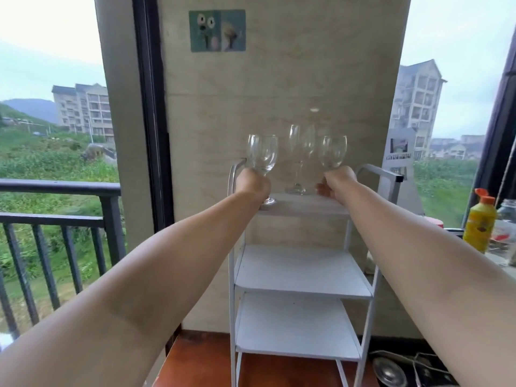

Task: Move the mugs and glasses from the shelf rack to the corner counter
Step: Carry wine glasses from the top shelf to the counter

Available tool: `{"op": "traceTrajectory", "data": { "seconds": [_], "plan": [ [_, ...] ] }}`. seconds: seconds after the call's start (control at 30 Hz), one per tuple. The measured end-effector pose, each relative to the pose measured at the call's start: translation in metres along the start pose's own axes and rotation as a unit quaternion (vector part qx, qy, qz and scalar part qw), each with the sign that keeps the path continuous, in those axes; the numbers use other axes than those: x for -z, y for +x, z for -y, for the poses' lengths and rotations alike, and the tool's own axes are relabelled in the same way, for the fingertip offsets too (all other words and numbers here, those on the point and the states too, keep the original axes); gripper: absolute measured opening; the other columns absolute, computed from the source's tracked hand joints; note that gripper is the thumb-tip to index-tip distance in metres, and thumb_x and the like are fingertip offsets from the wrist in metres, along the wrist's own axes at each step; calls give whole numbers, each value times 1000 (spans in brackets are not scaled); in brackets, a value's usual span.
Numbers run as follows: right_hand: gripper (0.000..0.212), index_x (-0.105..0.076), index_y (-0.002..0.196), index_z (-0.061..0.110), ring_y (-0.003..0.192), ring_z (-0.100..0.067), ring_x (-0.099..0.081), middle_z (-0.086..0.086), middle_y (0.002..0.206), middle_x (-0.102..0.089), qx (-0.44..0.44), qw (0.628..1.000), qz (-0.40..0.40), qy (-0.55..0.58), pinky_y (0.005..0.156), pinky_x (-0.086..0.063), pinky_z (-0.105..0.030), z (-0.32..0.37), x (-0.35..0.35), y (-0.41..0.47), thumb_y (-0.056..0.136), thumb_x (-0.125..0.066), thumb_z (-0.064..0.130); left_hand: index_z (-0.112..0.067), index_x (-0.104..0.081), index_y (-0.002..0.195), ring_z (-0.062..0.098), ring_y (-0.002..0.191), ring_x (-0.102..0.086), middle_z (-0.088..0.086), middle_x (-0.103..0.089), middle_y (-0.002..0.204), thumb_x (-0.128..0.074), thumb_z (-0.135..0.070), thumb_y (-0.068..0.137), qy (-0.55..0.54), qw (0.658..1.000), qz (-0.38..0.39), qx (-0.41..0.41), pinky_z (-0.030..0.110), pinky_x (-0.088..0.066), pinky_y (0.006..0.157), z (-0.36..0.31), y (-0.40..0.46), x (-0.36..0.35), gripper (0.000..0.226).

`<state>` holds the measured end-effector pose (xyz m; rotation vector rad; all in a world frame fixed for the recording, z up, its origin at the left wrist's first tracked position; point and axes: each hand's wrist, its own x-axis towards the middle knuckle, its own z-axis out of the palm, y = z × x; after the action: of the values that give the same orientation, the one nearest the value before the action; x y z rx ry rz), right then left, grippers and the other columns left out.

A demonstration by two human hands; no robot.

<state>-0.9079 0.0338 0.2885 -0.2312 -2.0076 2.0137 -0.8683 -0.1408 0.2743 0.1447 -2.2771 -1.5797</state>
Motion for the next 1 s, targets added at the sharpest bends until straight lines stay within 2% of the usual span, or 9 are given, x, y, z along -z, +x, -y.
{"op": "traceTrajectory", "data": {
  "seconds": [0.13, 0.23, 0.37, 0.47, 0.67, 0.8, 0.87, 1.0],
  "plan": [
    [11, -53, 103, 5, 42, -15, -59, -7, 75, -56, 35, 999, -3, -11, 32, -46, -20, 2, 6, -10, 96, -45, 8, -4, -62, 77, 25, 71, -56, 19, -72, 101, -46, -5, 90, -32, 998, -1, -50, 25, -41, 57, -4, -7, -1, 20],
    [12, -55, 99, 2, 44, -14, -61, -7, 74, -57, 67, 998, 12, -8, 36, -49, -22, 9, 14, -30, 95, -46, 8, 0, -67, 98, 19, 57, -52, 10, -70, 92, -45, -7, 94, -79, 994, 4, -70, 20, -37, 44, -12, -23, -3, 23],
    [15, -54, 79, 5, 48, -15, -61, -8, 72, -57, 74, 996, 40, 6, 38, -48, -20, 20, 32, -68, 91, -46, 0, 4, -69, 98, 5, 40, -48, 7, -67, 86, -46, -8, 96, -115, 990, 11, -86, 9, -32, 30, -17, -55, -8, 26],
    [17, -54, 77, 5, 52, -14, -60, -7, 72, -57, 65, 996, 64, 22, 39, -48, -21, 21, 57, -106, 92, -48, 0, 8, -68, 99, -3, 27, -45, 7, -65, 82, -48, -11, 97, -140, 985, 29, -98, 8, -32, 30, -18, -86, -13, 28],
    [26, -57, 73, 11, 43, -4, -59, -2, 70, -58, 58, 994, 90, 6, 37, -45, -16, -3, 126, -174, 98, -50, 12, 0, -63, 98, -3, 27, -43, 1, -61, 74, -45, -13, 100, -211, 971, 61, -93, 7, -34, 33, -17, -168, -34, 21],
    [28, -53, 72, 14, 32, 0, -54, 2, 60, -58, 17, 998, 63, -4, 31, -39, -11, -41, 185, -218, 99, -45, 13, -4, -63, 98, 0, 27, -38, 0, -63, 73, -47, -14, 100, -195, 972, 121, -50, 10, -31, 32, 0, -229, -63, 19],
    [27, -53, 73, 15, 33, 1, -54, 0, 66, -57, -14, 999, 42, -4, 32, -39, -11, -66, 221, -241, 99, -46, 15, -5, -63, 95, -1, 27, -37, 0, -63, 73, -48, -13, 99, -181, 968, 173, -16, 10, -31, 31, 14, -265, -86, 18],
    [29, -54, 72, 12, 34, 0, -54, -1, 69, -55, -85, 996, -22, 2, 33, -41, -12, -126, 290, -288, 99, -46, 15, -10, -59, 73, 0, 24, -37, 2, -62, 72, -49, -13, 99, -109, 954, 278, 31, 10, -27, 29, 44, -339, -146, 28]
  ]
}}
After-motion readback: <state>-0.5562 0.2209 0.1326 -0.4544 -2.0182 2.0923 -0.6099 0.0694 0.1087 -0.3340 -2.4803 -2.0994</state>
